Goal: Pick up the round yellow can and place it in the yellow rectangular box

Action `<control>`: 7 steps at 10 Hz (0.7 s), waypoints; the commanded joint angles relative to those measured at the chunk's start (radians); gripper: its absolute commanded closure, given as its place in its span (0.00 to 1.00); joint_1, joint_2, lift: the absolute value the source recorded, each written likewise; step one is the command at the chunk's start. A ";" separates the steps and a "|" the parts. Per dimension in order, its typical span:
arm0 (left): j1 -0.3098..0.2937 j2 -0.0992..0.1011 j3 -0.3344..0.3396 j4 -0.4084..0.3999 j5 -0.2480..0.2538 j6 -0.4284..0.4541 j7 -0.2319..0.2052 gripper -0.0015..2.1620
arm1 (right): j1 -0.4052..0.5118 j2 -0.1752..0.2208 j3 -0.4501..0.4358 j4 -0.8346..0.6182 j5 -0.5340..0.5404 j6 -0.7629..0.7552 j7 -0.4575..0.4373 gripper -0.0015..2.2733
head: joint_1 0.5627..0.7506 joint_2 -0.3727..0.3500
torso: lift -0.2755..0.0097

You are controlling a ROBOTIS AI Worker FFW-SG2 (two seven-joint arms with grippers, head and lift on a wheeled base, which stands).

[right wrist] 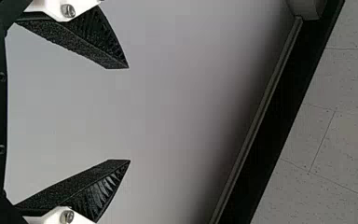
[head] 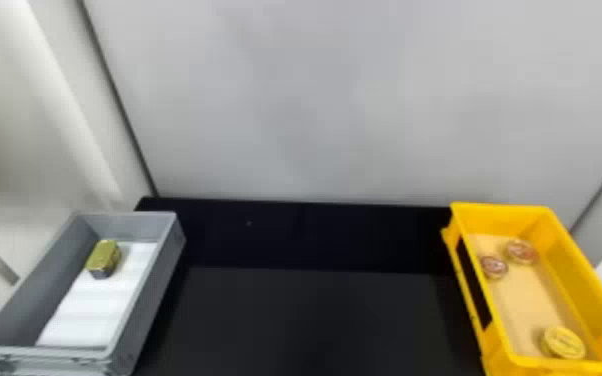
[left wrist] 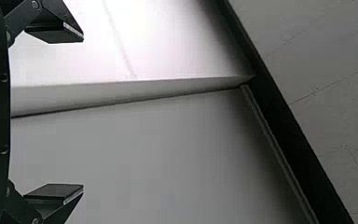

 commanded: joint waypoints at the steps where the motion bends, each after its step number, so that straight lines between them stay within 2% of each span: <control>1: -0.020 0.083 0.064 -0.018 -0.011 0.034 0.002 0.07 | -0.003 -0.001 -0.002 0.002 -0.003 0.000 -0.001 0.03 | 0.53 0.59 | 1.00; 3: -0.033 0.143 0.086 -0.027 -0.025 0.063 0.016 0.07 | -0.005 -0.001 -0.004 0.002 -0.006 0.003 0.000 0.03 | 0.53 0.59 | 1.00; 4: -0.038 0.162 0.089 -0.029 -0.025 0.066 0.016 0.07 | -0.006 -0.001 -0.004 0.001 -0.006 0.009 -0.001 0.03 | 0.53 0.59 | 1.00; 7: -0.038 0.169 0.087 -0.035 -0.032 0.066 0.016 0.07 | -0.011 -0.001 -0.005 -0.007 -0.023 0.032 -0.017 0.03 | 0.53 0.59 | 0.96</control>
